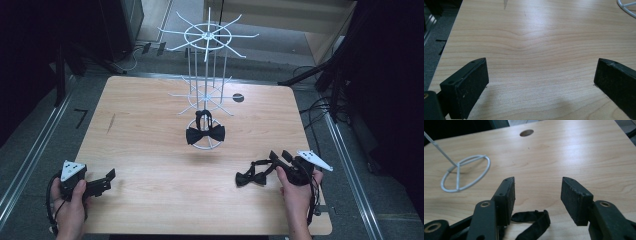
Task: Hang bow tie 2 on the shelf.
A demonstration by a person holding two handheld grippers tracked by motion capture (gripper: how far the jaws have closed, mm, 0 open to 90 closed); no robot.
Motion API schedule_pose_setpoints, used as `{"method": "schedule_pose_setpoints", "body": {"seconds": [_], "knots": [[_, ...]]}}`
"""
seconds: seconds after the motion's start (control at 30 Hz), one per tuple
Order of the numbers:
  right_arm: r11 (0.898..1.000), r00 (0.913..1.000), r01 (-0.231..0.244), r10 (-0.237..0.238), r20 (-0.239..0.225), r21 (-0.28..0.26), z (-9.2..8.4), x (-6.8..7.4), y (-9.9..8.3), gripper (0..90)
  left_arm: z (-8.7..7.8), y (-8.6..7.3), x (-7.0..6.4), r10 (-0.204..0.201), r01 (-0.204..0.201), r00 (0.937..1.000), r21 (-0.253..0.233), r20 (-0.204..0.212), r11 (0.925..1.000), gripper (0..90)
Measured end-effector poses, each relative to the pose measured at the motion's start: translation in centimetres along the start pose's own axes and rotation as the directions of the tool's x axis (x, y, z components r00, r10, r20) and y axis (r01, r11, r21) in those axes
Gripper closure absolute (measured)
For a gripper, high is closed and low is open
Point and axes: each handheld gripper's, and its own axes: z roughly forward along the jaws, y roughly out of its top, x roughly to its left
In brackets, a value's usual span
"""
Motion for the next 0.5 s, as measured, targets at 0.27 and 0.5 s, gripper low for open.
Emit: {"method": "schedule_pose_setpoints", "body": {"seconds": [0.27,0.5], "knots": [[0.997,0.9989,-0.029,0.026,0.038,0.070,0.8,-0.7,-0.8,49.7,0.0,0.0,0.0,-0.004,0.004,1.0000,-0.004,0.000,1.0000,0.0],[0.987,0.9975,-0.060,0.054,0.046,0.150,1.3,-1.1,-1.4,55.3,0.0,0.0,0.0,-0.008,0.008,1.0000,-0.004,0.000,1.0000,0.0]]}}
